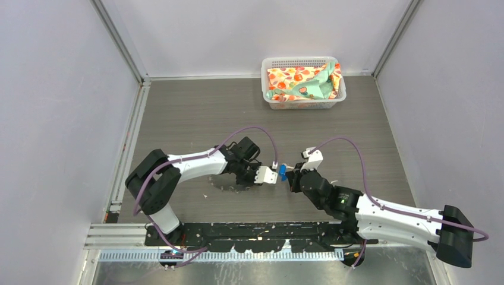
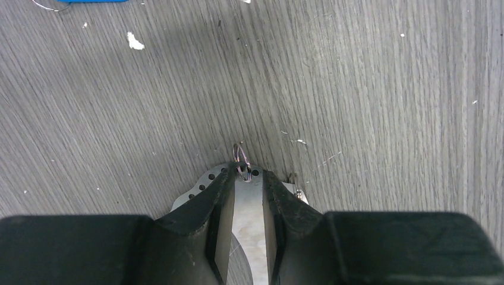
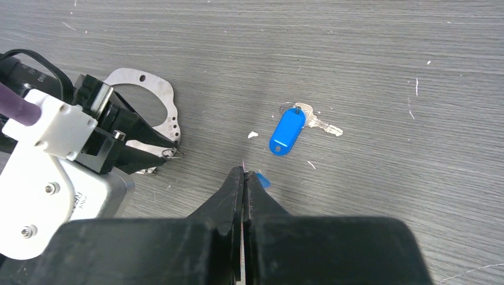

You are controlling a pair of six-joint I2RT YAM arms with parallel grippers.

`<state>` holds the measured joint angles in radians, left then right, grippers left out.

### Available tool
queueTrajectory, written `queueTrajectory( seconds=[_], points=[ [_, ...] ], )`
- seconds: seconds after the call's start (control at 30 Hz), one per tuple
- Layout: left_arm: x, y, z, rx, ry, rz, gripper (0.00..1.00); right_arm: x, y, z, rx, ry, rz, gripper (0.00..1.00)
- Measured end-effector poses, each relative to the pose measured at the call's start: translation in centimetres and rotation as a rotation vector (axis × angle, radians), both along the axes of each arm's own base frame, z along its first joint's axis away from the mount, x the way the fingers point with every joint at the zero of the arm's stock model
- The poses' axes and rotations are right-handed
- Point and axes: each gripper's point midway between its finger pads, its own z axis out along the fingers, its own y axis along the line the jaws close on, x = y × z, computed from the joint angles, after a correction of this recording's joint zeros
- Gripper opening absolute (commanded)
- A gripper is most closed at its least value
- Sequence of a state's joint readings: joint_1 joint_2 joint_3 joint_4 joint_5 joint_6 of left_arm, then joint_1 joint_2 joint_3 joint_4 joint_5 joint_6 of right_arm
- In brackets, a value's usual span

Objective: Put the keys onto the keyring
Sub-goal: Pick up the keyring from the center of the board.

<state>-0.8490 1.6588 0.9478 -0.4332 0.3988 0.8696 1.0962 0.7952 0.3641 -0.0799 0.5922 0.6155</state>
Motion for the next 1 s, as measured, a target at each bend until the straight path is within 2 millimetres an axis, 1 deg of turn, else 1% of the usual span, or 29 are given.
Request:
queueTrajectory(
  seconds=[0.23,0.67,0.9,0.93,1.0],
  points=[
    [-0.26,0.01,0.03,0.009,0.014,0.018,0.3,-0.03,-0.04,0.17,0.014,0.0,-0.003,0.01],
    [-0.44,-0.21,0.32,0.008,0.041,0.054,0.27,-0.12,-0.38,-0.67,0.006,0.017,-0.008,0.01],
    [-0.62,-0.27,-0.03,0.016,0.045,0.051,0.16,-0.18,-0.32,-0.71,0.009,0.021,-0.004,0.01],
    [-0.6,-0.29,-0.01,0.016,0.045,0.052,0.13,-0.15,-0.34,-0.71,0.009,0.021,-0.006,0.01],
    [-0.49,-0.36,-0.02,0.014,0.041,0.052,0.02,-0.08,-0.41,-0.71,0.01,0.021,-0.01,0.01]
  ],
)
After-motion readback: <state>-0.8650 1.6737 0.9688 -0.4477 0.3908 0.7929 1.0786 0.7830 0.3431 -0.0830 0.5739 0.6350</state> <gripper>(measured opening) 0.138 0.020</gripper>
